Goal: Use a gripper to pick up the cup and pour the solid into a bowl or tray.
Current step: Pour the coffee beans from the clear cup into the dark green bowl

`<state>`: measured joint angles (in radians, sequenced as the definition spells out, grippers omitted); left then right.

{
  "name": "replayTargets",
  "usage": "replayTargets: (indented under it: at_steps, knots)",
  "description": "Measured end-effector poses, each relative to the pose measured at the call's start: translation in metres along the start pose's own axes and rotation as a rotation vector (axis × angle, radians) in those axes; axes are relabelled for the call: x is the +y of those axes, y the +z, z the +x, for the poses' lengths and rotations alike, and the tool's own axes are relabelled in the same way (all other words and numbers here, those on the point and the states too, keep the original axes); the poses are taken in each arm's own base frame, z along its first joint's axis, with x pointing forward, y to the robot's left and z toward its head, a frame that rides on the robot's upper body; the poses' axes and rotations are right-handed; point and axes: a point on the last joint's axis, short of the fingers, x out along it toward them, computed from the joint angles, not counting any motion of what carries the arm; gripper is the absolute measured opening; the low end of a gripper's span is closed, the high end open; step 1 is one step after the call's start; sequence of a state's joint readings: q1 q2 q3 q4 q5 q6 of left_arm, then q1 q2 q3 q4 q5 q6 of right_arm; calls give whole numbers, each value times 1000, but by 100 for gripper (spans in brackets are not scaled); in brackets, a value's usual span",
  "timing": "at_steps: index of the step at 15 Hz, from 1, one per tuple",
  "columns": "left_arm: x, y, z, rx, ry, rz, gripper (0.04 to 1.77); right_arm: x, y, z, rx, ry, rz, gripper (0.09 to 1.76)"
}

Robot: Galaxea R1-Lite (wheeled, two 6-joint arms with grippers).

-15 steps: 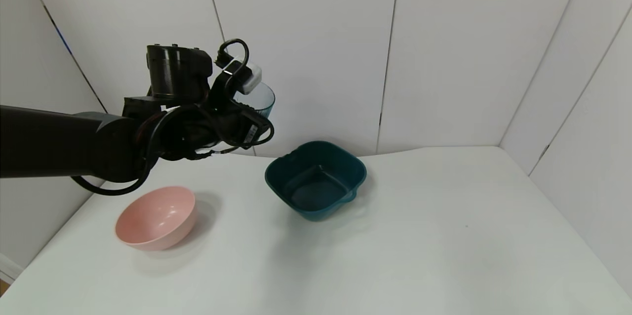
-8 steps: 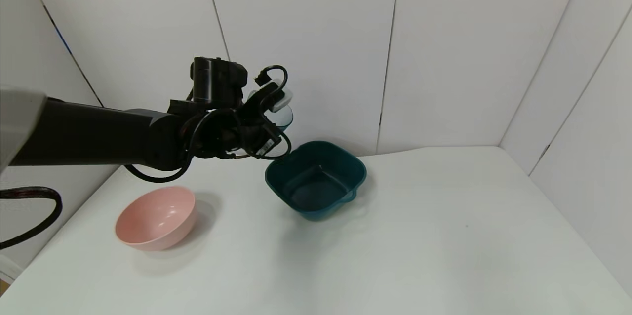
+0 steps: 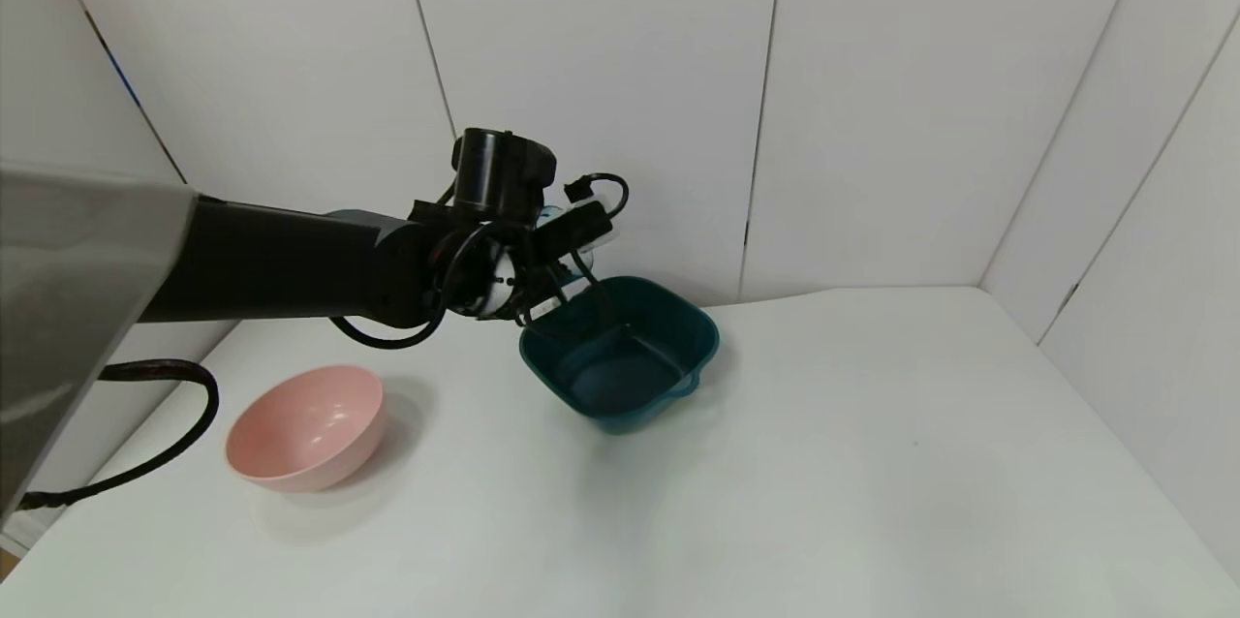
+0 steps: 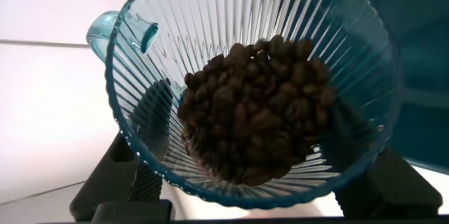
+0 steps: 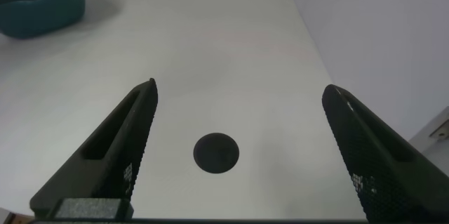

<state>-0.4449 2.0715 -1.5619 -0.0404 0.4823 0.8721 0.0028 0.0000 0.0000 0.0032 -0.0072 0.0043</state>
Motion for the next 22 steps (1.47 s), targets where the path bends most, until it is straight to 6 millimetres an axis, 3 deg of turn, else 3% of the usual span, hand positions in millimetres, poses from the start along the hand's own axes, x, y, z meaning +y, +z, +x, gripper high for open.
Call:
replayTargets:
  at_steps: [12, 22]
  knots:
    - [-21, 15, 7, 124, 75, 352, 130, 0, 0, 0, 0, 0, 0, 171]
    - [-36, 23, 10, 212, 107, 524, 129, 0, 0, 0, 0, 0, 0, 171]
